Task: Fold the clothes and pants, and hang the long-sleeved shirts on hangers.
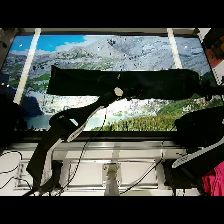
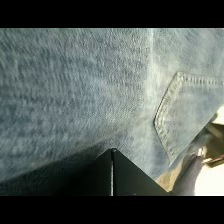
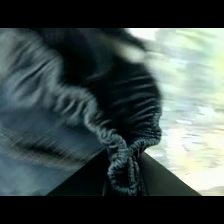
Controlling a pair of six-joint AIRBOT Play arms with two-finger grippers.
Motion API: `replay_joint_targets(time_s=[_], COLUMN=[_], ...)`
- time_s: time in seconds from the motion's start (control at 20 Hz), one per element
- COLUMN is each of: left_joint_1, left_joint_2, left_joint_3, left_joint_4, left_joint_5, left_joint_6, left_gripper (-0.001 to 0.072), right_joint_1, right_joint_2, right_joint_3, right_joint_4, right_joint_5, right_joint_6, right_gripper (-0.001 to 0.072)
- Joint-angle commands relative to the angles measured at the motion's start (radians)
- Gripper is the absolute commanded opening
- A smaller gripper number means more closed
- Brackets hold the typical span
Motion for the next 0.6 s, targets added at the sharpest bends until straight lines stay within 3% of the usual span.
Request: replay_joint_targets(time_s=[0.0,0.2,0.35,0.55], left_joint_1=[0.002,0.027,0.095,0.266], left_joint_2=[-0.006,0.032,0.137,0.343], left_joint_3=[0.006,0.007,0.007,0.006], left_joint_4=[0.0,0.042,0.217,0.436], left_joint_5=[-0.01,-0.01,-0.024,-0.172], left_joint_6=[-0.004,0.0,-0.001,-0.001], left_gripper=[0.0008,0.0007,0.0007,0.0007], right_joint_1=[0.019,0.124,0.281,0.589], right_joint_2=[0.027,0.104,0.129,0.128], right_joint_3=[0.133,0.207,0.207,0.207], right_joint_4=[0.166,0.255,0.259,0.21], right_joint_5=[0.078,0.1,0.108,0.072], right_joint_6=[0.0,0.008,0.008,0.007], right_gripper=[0.0024,0.0023,0.0022,0.0022])
